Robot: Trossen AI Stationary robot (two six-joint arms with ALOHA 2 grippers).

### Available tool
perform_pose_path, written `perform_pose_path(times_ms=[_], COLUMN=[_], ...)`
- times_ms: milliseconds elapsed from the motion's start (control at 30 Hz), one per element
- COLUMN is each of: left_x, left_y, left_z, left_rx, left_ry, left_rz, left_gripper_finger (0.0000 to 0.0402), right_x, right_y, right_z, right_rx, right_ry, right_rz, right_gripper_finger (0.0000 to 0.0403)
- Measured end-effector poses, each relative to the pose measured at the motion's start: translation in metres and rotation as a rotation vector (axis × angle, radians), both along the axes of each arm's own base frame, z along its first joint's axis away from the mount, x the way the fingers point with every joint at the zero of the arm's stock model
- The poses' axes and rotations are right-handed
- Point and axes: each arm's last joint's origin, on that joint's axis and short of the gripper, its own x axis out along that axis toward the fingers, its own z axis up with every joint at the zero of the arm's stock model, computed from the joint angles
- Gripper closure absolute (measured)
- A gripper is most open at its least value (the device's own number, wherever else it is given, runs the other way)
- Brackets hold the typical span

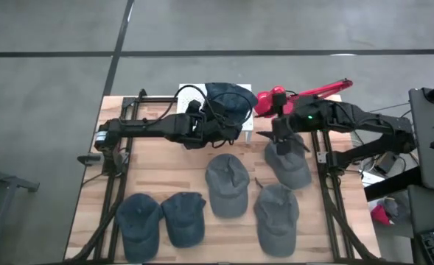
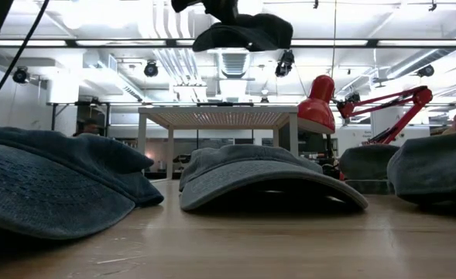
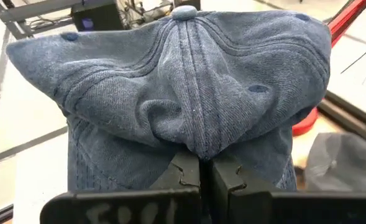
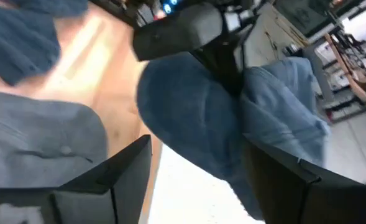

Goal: Pick & Place hat
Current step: Put the top blue cap on the shelf

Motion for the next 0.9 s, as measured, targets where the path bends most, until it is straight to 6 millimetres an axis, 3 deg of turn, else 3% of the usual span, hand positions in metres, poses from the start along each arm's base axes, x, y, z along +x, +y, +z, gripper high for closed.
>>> perform_pose_path(times_ms=[233, 433, 900], left_x=[-0.002, -0.001, 0.006], left_y=[-0.001, -0.008, -0.031], left_z=[-0.003, -0.003, 0.005], left_rx=[-0.011, -0.009, -0.011], left_ry=[0.071, 0.095, 0.020], left_rz=[-0.045, -0.090, -0.219], left_gripper_finger=[0.0401, 0.0401, 0.0401], right_x=[0.029, 0.048, 0.065], right_y=[-0.005, -0.007, -0.012], right_z=[0.006, -0.003, -0.015], right_rx=[-0.103, -0.154, -0.220], right_ry=[0.085, 0.141, 0.183], right_rz=[-0.053, -0.066, -0.110], right_gripper_finger=[0.0134, 0.0123, 0.0120])
